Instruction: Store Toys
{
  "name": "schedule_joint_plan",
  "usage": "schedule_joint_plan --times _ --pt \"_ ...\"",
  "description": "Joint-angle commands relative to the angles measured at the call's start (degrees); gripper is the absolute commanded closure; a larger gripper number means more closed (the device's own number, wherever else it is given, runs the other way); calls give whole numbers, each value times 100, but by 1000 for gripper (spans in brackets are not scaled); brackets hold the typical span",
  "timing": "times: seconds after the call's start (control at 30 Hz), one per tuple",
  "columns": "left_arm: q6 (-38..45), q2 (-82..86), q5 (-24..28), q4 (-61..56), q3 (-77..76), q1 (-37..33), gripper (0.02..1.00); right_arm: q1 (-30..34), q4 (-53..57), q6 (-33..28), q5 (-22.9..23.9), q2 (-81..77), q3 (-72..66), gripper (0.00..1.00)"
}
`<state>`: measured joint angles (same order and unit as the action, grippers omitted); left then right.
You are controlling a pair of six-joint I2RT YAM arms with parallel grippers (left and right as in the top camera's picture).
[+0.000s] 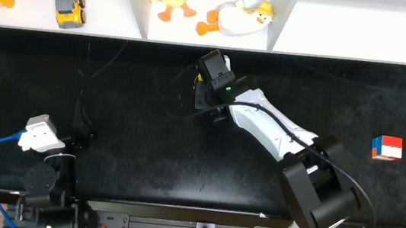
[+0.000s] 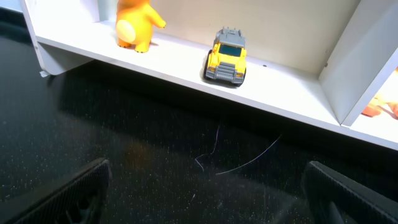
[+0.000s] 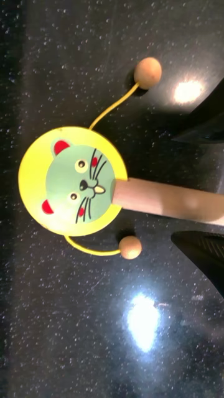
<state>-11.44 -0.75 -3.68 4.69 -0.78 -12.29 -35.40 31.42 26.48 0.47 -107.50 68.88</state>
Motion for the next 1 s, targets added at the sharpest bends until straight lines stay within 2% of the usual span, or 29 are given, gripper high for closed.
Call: schedule_joint_plan --times 0.03,0.7,1.0 --pt "131 59 37 -9 31 42 20 -24 140 -153 66 -90 72 656" --pt "131 59 37 -9 31 42 20 -26 348 -730 -39 -472 72 728" --pt "131 59 37 -9 31 42 20 -22 350 -935 55 -472 72 827"
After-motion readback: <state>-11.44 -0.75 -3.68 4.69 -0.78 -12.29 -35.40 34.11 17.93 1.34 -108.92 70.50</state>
